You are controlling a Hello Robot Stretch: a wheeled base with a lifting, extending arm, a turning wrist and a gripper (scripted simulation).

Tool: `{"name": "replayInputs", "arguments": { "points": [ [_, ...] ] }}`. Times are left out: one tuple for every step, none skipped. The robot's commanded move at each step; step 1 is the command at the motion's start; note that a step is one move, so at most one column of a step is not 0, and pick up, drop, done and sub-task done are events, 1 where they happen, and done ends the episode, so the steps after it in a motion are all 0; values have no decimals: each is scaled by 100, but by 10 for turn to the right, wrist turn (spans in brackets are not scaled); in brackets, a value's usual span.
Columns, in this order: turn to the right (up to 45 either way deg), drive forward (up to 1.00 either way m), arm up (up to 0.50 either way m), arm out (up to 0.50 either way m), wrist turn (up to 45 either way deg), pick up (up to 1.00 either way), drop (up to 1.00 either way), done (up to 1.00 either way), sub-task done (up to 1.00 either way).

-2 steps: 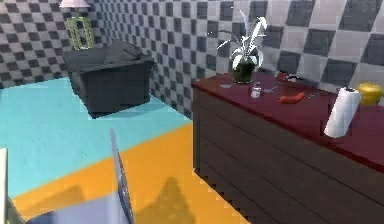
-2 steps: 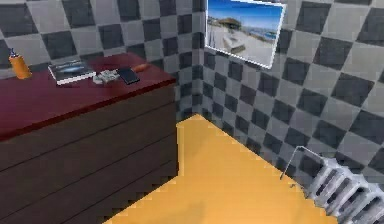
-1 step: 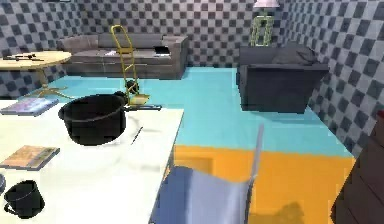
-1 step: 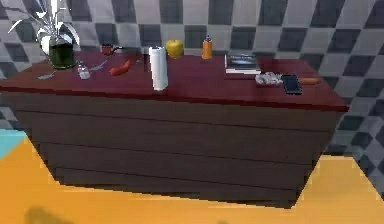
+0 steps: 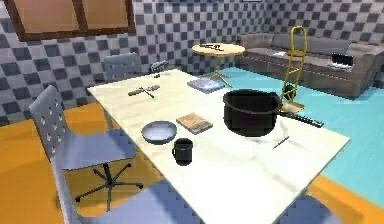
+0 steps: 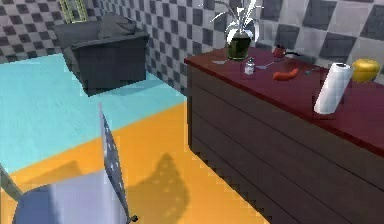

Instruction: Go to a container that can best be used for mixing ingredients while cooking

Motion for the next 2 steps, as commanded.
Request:
{"name": "replayInputs", "arguments": {
  "points": [
    [-90, 0, 0, 0, 0, 0, 0, 0, 0],
    [0, 0, 0, 0, 0, 0, 0, 100, 0]
  ]
}}
